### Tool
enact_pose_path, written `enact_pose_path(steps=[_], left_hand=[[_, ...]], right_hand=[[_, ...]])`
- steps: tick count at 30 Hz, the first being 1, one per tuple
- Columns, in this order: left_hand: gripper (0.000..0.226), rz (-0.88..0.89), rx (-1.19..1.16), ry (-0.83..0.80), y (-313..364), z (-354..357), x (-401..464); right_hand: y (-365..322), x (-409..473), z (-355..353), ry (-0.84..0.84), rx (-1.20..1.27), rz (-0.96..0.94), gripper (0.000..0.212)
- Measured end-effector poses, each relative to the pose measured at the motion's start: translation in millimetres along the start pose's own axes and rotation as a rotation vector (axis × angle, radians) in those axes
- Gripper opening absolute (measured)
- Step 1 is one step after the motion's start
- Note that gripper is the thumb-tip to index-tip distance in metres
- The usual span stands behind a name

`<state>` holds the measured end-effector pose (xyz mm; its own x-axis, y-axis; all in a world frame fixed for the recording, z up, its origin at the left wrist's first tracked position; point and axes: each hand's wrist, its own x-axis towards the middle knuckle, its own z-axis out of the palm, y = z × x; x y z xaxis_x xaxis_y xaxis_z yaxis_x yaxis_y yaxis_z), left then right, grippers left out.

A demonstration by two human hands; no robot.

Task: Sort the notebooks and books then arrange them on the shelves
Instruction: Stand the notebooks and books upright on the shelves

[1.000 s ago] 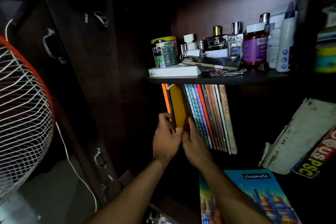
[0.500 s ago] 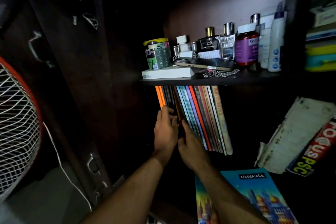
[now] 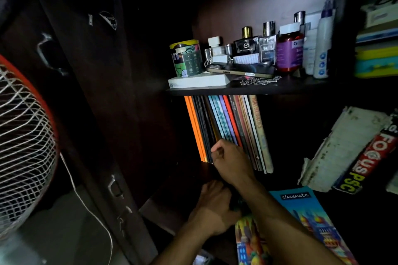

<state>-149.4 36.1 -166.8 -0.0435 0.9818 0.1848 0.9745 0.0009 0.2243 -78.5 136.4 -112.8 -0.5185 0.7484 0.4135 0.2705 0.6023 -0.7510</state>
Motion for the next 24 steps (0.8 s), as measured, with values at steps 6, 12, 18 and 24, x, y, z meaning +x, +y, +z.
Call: enact_pose_path(steps=[6, 12, 18, 24], left_hand=[[0.062, -0.015, -0.399, 0.031, -9.9, -1.0, 4.0], [0.033, -0.255, -1.319, 0.251, -23.3, -23.1, -3.1], [0.025, -0.303, -1.349, 0.333, -28.4, -25.6, -2.1], [0.039, -0.412, -1.531, 0.486, -20.4, -30.5, -2.7]], right_hand=[[-10.6, 1.8, -23.6, -0.299, -0.071, -0.114, 0.014], [30.8, -35.8, -73.2, -0.143, -0.376, -0.256, 0.054], [41.8, -57.6, -85.8, 0.273, -0.237, -0.011, 0.071], [44.8, -64.6, -78.3, -0.081, 0.312, 0.145, 0.030]])
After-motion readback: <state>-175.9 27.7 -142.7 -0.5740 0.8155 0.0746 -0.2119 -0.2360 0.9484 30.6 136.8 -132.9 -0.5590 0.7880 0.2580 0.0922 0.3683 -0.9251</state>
